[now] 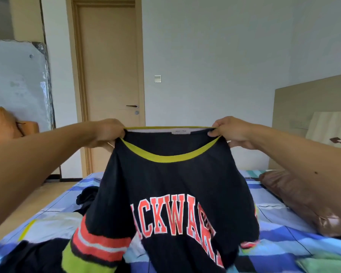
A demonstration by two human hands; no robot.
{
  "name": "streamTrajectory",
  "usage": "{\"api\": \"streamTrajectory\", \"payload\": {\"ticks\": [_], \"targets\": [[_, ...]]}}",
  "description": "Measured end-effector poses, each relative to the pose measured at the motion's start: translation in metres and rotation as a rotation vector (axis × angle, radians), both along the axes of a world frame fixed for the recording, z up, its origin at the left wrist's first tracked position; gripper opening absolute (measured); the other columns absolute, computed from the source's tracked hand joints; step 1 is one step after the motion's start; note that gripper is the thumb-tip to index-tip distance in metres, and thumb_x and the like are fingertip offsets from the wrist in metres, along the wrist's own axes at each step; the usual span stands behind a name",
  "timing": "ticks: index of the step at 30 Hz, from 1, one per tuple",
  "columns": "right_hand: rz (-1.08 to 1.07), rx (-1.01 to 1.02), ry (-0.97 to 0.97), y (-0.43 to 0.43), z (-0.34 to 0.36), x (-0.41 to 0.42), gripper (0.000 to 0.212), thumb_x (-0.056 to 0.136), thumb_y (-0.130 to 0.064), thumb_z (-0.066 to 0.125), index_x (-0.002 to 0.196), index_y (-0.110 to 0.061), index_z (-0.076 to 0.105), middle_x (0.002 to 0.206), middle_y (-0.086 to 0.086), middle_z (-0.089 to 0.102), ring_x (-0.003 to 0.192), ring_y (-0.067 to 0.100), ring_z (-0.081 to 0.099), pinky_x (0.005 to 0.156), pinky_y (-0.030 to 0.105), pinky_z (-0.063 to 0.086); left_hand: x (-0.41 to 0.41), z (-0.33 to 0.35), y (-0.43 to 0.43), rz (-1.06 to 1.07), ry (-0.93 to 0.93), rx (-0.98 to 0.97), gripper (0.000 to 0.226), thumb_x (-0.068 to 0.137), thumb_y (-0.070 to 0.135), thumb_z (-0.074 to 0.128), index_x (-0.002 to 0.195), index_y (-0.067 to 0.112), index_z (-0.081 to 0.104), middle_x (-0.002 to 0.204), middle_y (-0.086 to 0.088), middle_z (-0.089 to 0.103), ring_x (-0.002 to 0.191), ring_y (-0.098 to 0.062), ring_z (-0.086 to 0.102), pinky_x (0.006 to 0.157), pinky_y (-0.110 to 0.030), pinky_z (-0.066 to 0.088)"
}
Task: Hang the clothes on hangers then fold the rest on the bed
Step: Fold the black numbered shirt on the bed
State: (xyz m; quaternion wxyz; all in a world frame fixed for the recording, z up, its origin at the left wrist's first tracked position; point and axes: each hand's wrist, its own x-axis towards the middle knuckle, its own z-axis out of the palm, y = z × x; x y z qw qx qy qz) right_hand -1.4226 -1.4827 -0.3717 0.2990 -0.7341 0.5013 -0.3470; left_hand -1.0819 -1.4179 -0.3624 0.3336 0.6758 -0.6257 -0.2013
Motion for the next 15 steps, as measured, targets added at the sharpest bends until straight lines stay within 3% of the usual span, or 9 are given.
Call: {"api": "streamTrajectory", "payload": {"ticks": [3,5,7,9,12,15], "targets": [[0.008,0.019,-0.040,-0.001,0.000,-0.005,0.015,0.103,-0.025,0.056,0.092,-0.015,0.059,0.093,0.008,0.062,0.089,0.023,0.061,0.085,0.038,0.057,0.005,-0.016,0.006,0.006,0.231,-0.014,0.020,0.099,0.006,0.045,0.099,0.005,0.065,0.082,-0.009,0.065,0.071,-0.021,0.061,0.060,-0.026,0.055],[-0.037,-0.013,0.005,-0.003,-0.002,-0.009,0.025,0.106,-0.031,0.050,0.102,-0.009,0.063,0.107,0.014,0.069,0.102,0.031,0.067,0.098,0.046,0.055,0.005,-0.021,0.007,-0.042,0.255,-0.045,0.025,0.104,0.024,0.050,0.106,0.007,0.068,0.098,-0.012,0.073,0.090,-0.026,0.070,0.077,-0.031,0.057],[-0.090,-0.088,0.079,-0.003,-0.004,-0.012,0.034,0.106,-0.034,0.047,0.108,-0.005,0.065,0.113,0.016,0.070,0.107,0.033,0.067,0.099,0.045,0.052,0.008,-0.020,0.011,-0.119,0.019,-0.115,0.040,0.101,0.046,0.053,0.099,0.011,0.071,0.094,-0.006,0.075,0.089,-0.020,0.071,0.079,-0.029,0.054],[-0.119,-0.154,0.131,-0.001,0.000,-0.015,0.039,0.106,-0.036,0.046,0.109,-0.003,0.066,0.109,0.016,0.072,0.104,0.032,0.068,0.090,0.038,0.051,0.010,-0.015,0.018,-0.222,-0.281,-0.185,0.043,0.092,0.056,0.062,0.089,0.015,0.072,0.080,0.003,0.073,0.074,-0.011,0.069,0.069,-0.024,0.052],[-0.149,-0.255,0.212,0.004,0.023,-0.022,0.042,0.104,-0.042,0.047,0.095,-0.006,0.066,0.095,0.012,0.071,0.091,0.031,0.067,0.076,0.036,0.047,0.017,0.005,0.022,-0.212,-0.552,-0.268,0.024,0.089,0.042,0.072,0.080,0.019,0.069,0.071,0.005,0.069,0.066,-0.013,0.065,0.060,-0.026,0.047],[-0.181,-0.467,0.276,0.015,0.077,-0.029,0.046,0.100,-0.049,0.054,0.076,-0.010,0.057,0.073,0.006,0.058,0.072,0.025,0.055,0.064,0.035,0.037,0.024,0.058,0.020,-0.068,-0.556,-0.418,0.024,0.096,0.032,0.066,0.076,0.017,0.068,0.069,0.001,0.066,0.067,-0.018,0.061,0.061,-0.029,0.042]]}}
